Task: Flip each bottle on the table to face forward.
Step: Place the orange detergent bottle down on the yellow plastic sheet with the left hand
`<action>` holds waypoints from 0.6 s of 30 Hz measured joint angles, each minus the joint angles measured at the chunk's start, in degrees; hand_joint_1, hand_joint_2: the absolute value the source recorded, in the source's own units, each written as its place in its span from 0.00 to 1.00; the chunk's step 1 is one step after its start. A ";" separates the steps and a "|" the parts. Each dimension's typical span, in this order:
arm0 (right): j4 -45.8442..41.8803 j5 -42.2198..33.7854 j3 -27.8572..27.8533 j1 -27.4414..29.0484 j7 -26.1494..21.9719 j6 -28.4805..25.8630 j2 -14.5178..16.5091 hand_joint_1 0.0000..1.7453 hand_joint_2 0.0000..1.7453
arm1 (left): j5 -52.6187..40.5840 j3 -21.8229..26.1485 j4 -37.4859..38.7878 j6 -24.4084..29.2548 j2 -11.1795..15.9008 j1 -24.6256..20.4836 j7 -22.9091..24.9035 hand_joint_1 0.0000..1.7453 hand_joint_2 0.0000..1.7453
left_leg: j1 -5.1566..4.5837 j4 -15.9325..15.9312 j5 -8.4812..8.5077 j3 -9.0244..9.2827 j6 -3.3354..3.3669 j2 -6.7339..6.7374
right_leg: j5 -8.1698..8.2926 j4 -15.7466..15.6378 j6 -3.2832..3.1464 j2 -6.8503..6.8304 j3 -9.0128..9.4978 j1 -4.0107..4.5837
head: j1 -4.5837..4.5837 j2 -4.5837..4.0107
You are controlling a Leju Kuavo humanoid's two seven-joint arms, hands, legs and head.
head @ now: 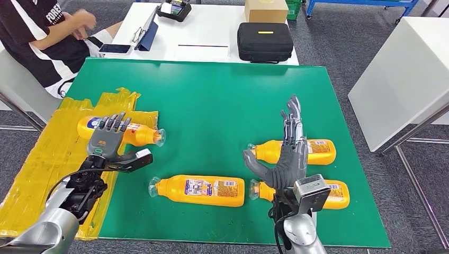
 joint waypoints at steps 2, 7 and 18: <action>0.14 0.00 0.00 -0.14 0.06 0.01 0.01 0.00 1.00 | -0.11 -0.02 0.44 -1.23 -0.01 0.00 0.35 0.00 0.00 | 0.00 0.00 0.00 0.00 0.00 0.00 | 0.00 0.00 0.00 0.00 0.00 0.00 | -0.01 0.00; 0.38 0.00 -0.01 -0.24 0.08 0.01 0.02 0.00 1.00 | -0.25 -0.04 1.18 -2.21 -0.04 -0.10 0.50 0.00 0.00 | 0.00 0.00 0.00 0.00 0.00 0.00 | 0.00 0.00 0.00 0.00 -0.01 0.00 | -0.02 0.00; 0.43 0.89 -0.21 -0.08 0.68 -0.43 0.10 0.00 1.00 | 8.00 1.43 1.52 -7.95 -2.47 -2.55 -7.05 0.00 0.00 | 0.00 0.01 0.00 0.01 0.00 0.00 | 0.02 0.00 0.01 0.00 -0.01 -0.01 | -0.01 0.00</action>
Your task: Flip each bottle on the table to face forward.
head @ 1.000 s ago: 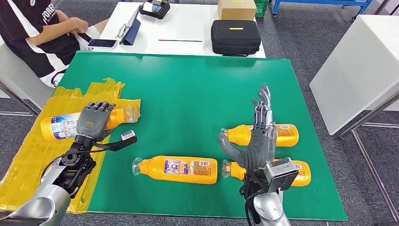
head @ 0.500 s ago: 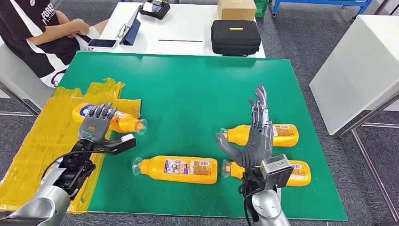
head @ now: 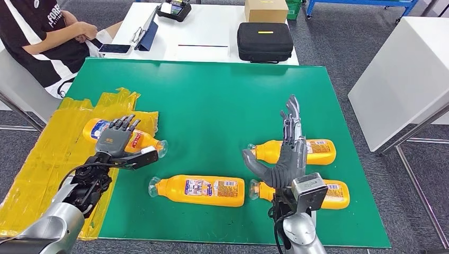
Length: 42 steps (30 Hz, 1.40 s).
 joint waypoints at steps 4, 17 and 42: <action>0.00 0.39 -0.23 -0.01 0.28 0.18 0.17 0.00 1.00 | 4.77 1.72 -0.92 0.13 -1.22 -0.93 -4.59 0.00 0.00 | 0.00 0.00 0.00 0.01 0.00 -0.01 | 0.01 0.00 0.00 0.01 0.01 0.00 | -0.01 0.00; 0.39 5.42 -1.80 -0.07 0.35 -2.09 0.64 0.00 1.00 | 58.46 -0.65 -34.79 -17.44 -2.00 6.58 -17.29 0.00 0.75 | 0.00 0.00 -0.01 -0.02 0.00 -0.01 | -0.02 0.01 -0.01 -0.01 0.01 0.01 | -0.02 0.00; 5.44 58.03 -13.24 -1.65 24.11 9.23 -13.09 0.00 0.75 | 59.02 -5.63 -52.64 -24.27 -9.25 14.47 -12.33 0.00 1.00 | -0.18 0.02 -0.03 -0.06 0.05 -0.36 | 0.05 -0.04 0.12 -0.10 0.09 -0.16 | -0.03 0.00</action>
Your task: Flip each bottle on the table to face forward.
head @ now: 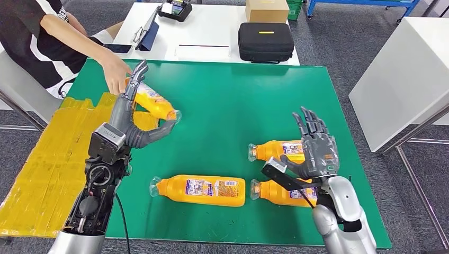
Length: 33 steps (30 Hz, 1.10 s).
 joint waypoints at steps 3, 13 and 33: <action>3.91 1.60 -2.13 -1.18 -0.03 3.08 -3.65 0.00 0.25 | 0.29 -0.87 0.17 0.27 -0.17 0.21 -0.13 0.00 1.00 | 0.02 0.00 0.00 0.02 0.00 0.01 | 0.00 0.00 0.01 0.00 -0.01 0.02 | -0.01 0.00; 18.09 2.06 -3.83 -7.25 -3.44 2.79 -10.73 0.00 1.00 | 0.09 -2.13 3.72 1.36 -0.77 -0.63 -0.90 0.00 1.00 | 0.02 0.01 0.04 0.01 0.03 0.03 | 0.04 0.01 0.06 0.02 -0.01 0.02 | -0.01 0.00; 34.75 5.03 -1.67 -14.92 -4.05 0.77 -11.38 0.00 1.00 | 1.89 -2.45 9.15 1.52 -2.00 -2.98 -0.29 0.00 1.00 | 0.03 0.00 0.07 -0.02 0.05 0.03 | 0.07 0.02 0.11 0.03 -0.01 0.02 | -0.01 0.00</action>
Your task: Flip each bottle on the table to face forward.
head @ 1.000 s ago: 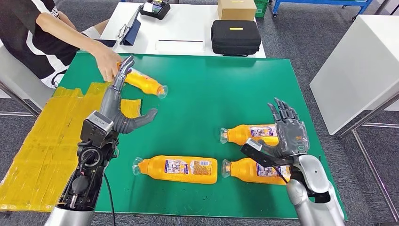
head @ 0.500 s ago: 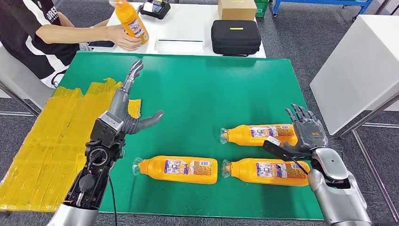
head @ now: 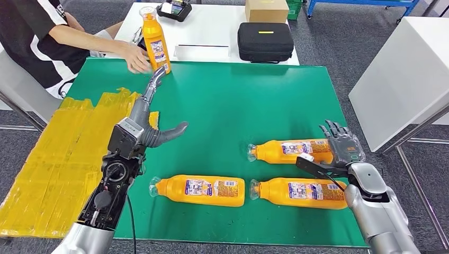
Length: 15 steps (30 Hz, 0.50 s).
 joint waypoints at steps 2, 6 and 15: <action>1.53 0.26 0.34 -0.72 0.11 -0.01 0.48 0.00 1.00 | 0.26 -0.01 0.24 -0.03 -0.15 -0.05 0.22 0.00 1.00 | 0.00 0.00 0.00 -0.01 0.00 0.00 | 0.00 0.00 0.00 0.00 0.00 0.00 | 0.01 0.00; 4.41 0.55 0.96 -2.07 0.37 0.03 1.55 0.00 1.00 | 0.44 -0.21 0.61 -0.18 -0.29 -0.14 0.58 0.00 1.00 | 0.00 0.00 0.00 -0.02 0.00 0.00 | 0.00 0.00 0.00 0.00 -0.01 0.00 | 0.01 0.00; 9.31 0.73 1.75 -4.48 0.00 0.03 2.96 0.00 1.00 | 0.89 -0.58 1.16 -0.28 -0.72 -0.26 0.78 0.00 1.00 | 0.00 0.00 0.01 -0.01 0.00 -0.01 | 0.00 0.00 0.00 -0.01 0.00 0.00 | 0.00 0.00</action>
